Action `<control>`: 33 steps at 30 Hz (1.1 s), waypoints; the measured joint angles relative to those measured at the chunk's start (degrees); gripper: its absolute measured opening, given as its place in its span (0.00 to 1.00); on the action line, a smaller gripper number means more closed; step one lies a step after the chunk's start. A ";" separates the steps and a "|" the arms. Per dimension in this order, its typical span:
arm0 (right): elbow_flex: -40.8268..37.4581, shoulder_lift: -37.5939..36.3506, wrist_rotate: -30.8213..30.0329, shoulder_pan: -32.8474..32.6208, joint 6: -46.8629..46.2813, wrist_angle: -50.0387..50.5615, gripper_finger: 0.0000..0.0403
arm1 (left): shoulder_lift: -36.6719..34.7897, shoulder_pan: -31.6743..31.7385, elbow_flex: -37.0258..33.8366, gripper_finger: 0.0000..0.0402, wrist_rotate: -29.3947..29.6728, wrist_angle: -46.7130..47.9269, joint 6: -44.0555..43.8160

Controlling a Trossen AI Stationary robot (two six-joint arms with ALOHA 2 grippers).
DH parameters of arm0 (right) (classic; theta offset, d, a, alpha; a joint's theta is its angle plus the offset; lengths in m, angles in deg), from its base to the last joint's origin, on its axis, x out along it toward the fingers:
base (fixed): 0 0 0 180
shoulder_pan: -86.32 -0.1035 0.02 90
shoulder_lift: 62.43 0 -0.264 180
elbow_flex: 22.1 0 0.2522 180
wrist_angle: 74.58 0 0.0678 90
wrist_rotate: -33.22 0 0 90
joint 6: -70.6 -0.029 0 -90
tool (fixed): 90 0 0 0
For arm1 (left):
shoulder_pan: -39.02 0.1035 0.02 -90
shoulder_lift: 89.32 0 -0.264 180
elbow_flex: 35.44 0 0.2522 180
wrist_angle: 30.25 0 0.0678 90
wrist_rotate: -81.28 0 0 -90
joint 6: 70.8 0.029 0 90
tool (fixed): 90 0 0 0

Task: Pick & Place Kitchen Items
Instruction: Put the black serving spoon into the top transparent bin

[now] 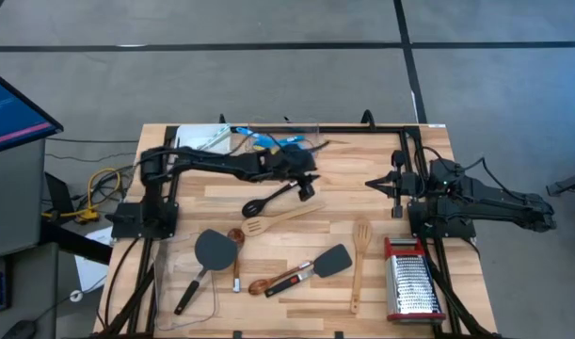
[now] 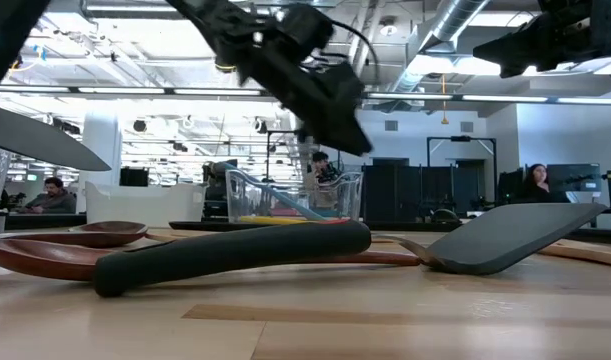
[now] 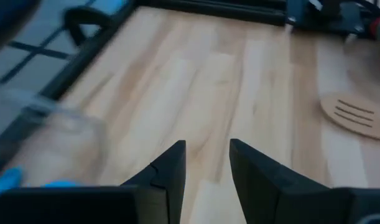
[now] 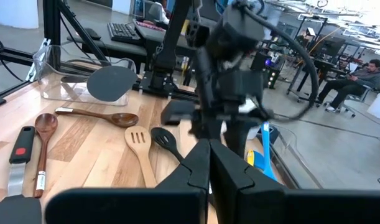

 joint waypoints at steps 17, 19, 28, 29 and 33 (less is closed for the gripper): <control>0.00 0.00 -1.33 1.35 0.38 1.08 0.00 | -1.07 -3.77 2.86 0.24 -0.22 7.68 -12.20; 0.00 0.02 -1.32 1.41 0.38 1.08 0.00 | -1.56 -4.58 2.73 0.24 -0.27 7.45 -12.19; 0.00 0.00 -1.31 1.40 0.37 1.08 0.00 | -2.70 -5.76 2.71 0.23 2.65 6.97 -4.41; 0.00 0.00 -1.31 1.40 0.37 1.10 0.00 | -2.79 -5.75 2.71 0.23 2.99 6.79 -4.26; 0.00 0.02 -1.31 1.40 0.37 1.08 0.00 | -2.91 -5.37 2.72 0.23 3.21 6.32 -4.26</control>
